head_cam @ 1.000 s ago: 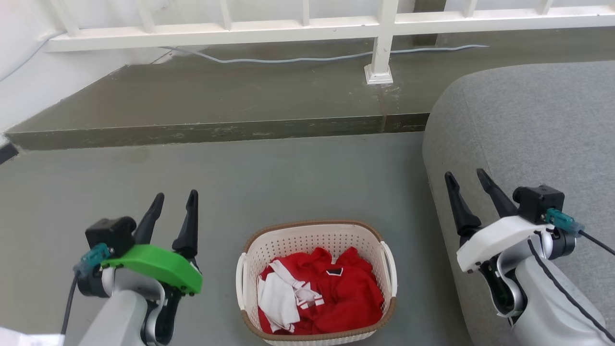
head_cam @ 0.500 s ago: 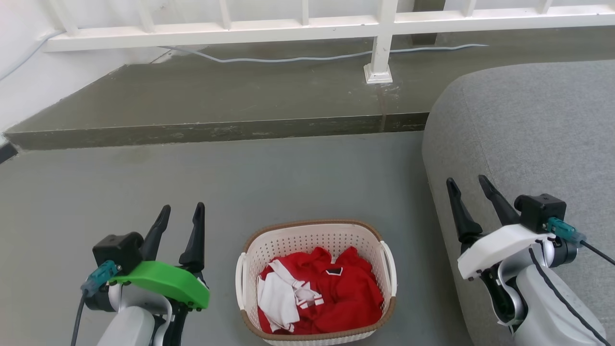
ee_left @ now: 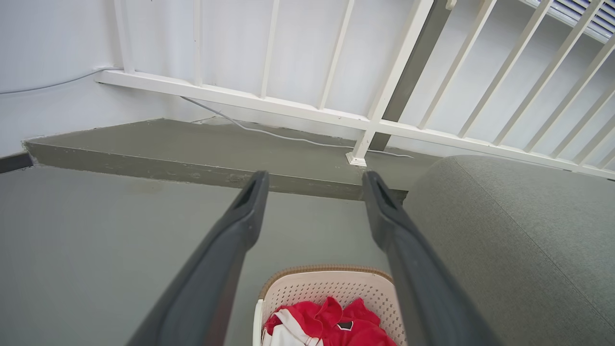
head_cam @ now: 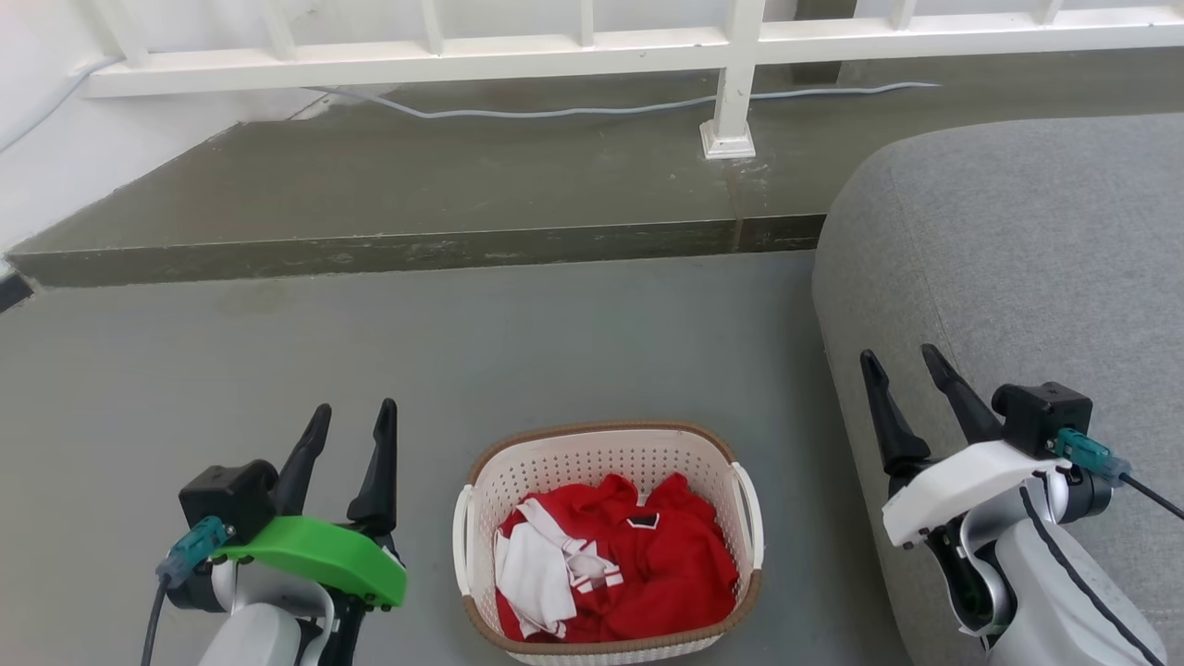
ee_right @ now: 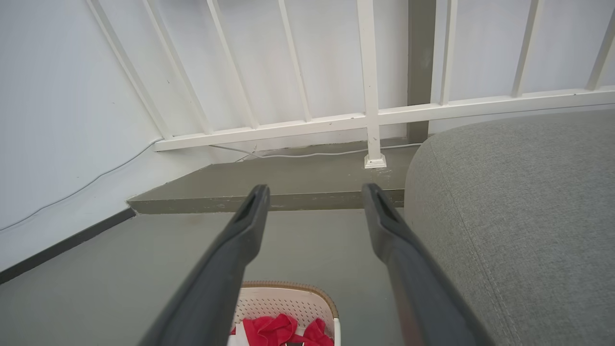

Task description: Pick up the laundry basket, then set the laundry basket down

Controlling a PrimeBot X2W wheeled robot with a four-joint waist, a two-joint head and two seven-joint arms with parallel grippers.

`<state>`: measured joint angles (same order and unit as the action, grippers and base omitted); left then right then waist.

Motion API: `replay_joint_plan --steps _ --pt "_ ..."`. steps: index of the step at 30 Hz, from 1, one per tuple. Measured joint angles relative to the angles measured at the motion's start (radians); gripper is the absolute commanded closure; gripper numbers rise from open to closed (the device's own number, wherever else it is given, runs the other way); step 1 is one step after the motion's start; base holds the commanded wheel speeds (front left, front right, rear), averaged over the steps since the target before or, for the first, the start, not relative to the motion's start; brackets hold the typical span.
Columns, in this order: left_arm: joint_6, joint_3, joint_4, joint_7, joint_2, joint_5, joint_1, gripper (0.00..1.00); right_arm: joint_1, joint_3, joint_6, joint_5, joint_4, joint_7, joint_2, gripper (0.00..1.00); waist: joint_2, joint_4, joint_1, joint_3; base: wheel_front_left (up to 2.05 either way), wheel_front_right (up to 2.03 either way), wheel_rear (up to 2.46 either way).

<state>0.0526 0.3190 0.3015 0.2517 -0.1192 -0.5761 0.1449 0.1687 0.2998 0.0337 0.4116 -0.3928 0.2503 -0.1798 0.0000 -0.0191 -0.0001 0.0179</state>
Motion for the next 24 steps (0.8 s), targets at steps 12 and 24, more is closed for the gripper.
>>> replay_joint_plan --steps 12,24 --pt "0.010 -0.022 -0.013 0.000 0.011 0.036 -0.018 0.00 -0.014 -0.019 0.010 -0.029 0.002 0.000 0.015 0.00 0.0000 -0.002 0.0000 0.000 0.00 0.00 0.00" --pt "0.021 -0.026 0.010 -0.006 0.022 0.028 -0.050 1.00 -0.051 -0.033 0.018 -0.025 -0.024 -0.005 0.037 1.00 0.0000 -0.003 0.0000 0.000 0.00 0.00 0.00"
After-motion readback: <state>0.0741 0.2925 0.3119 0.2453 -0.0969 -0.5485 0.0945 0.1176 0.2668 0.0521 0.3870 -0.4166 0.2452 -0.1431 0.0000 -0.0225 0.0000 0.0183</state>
